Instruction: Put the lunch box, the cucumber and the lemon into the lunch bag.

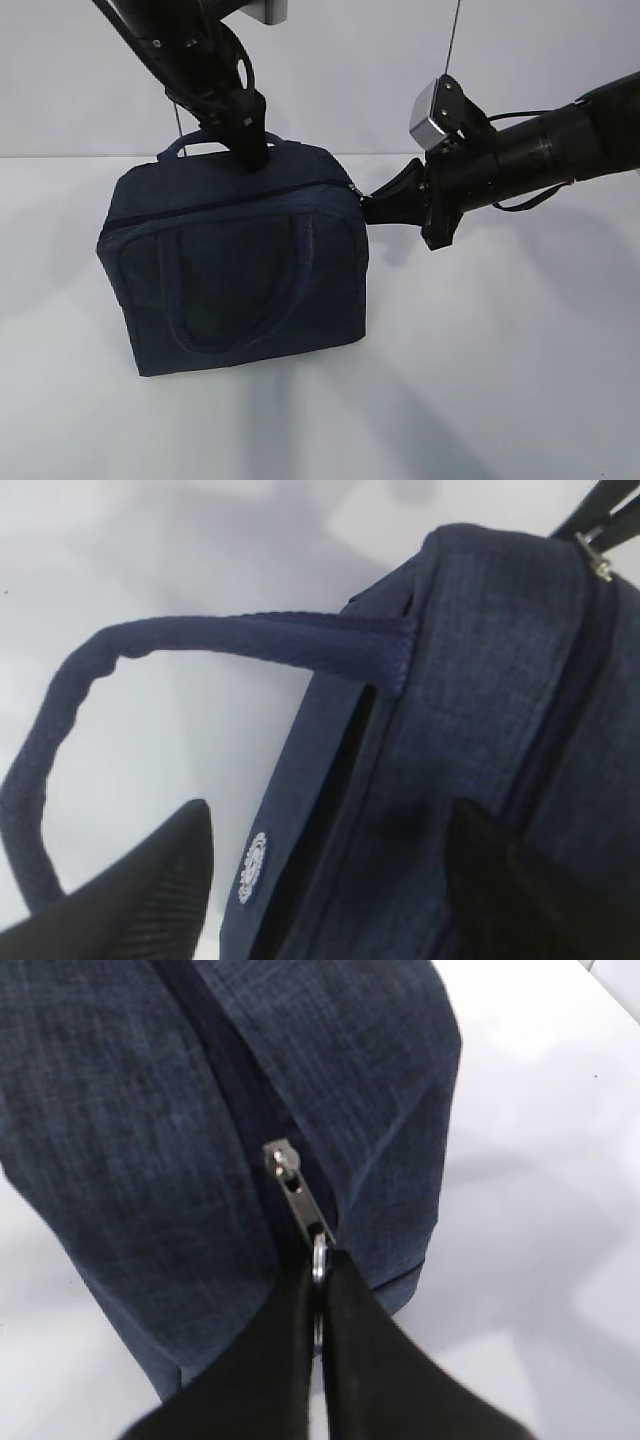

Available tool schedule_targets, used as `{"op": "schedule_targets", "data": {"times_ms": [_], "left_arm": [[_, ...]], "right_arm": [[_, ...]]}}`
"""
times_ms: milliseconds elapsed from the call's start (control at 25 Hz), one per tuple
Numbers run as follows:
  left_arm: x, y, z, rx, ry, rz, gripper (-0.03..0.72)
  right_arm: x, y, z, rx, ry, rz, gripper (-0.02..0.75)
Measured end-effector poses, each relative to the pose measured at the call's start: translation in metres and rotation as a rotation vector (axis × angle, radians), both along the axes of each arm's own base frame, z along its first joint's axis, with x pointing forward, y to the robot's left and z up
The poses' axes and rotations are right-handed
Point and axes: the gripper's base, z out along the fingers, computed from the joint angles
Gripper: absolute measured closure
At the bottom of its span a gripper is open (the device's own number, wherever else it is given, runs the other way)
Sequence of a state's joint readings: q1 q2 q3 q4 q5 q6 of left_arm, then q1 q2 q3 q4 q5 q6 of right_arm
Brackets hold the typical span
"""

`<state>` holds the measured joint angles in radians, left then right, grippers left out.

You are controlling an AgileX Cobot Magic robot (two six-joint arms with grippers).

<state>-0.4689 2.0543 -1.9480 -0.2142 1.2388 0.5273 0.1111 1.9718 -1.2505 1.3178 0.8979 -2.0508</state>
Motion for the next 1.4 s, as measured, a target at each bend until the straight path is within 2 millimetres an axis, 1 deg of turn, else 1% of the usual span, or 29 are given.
{"op": "schedule_targets", "data": {"times_ms": [200,240,320,360,440,560,640,760,960,1080,1160,1400], "left_arm": [[0.003,-0.002,-0.01,0.007,0.021,-0.004,0.173],[0.003,-0.002,-0.011,0.007,0.02,-0.005,0.177],[0.003,-0.002,-0.011,0.007,0.02,-0.01,0.211],[0.003,-0.002,-0.011,0.007,0.02,-0.012,0.248],[0.003,-0.002,-0.011,0.008,0.019,-0.014,0.358],[0.003,-0.003,-0.011,0.006,0.019,-0.015,0.592],[0.003,-0.002,-0.011,0.007,0.021,-0.018,0.658],[0.003,-0.003,-0.011,0.005,0.021,-0.017,0.68],[0.003,-0.003,-0.011,0.002,0.023,-0.017,0.684],[0.003,-0.003,-0.011,0.002,0.023,-0.018,0.685],[0.003,-0.003,-0.011,0.005,0.021,-0.018,0.685],[0.004,-0.001,-0.011,0.021,0.015,-0.02,0.685]], "right_arm": [[0.0,0.0,0.0,0.0,0.0,0.0,0.751],[0.0,0.0,0.0,0.0,0.0,0.0,0.741],[0.0,0.0,0.0,-0.001,-0.001,-0.001,0.751],[0.0,0.0,0.0,-0.001,-0.001,-0.001,0.751],[0.0,0.0,0.0,-0.002,-0.001,-0.003,0.751],[0.001,0.0,0.0,-0.003,0.001,-0.008,0.751],[0.001,-0.001,0.0,0.003,0.019,-0.025,0.751],[0.002,-0.002,-0.002,-0.007,0.061,-0.064,0.751],[0.003,-0.007,-0.007,-0.059,0.122,-0.128,0.751],[0.002,-0.006,-0.007,-0.048,0.154,-0.141,0.751],[0.001,-0.006,-0.004,-0.039,0.167,-0.132,0.751],[0.003,-0.004,0.014,-0.037,0.164,-0.105,0.751]]}}
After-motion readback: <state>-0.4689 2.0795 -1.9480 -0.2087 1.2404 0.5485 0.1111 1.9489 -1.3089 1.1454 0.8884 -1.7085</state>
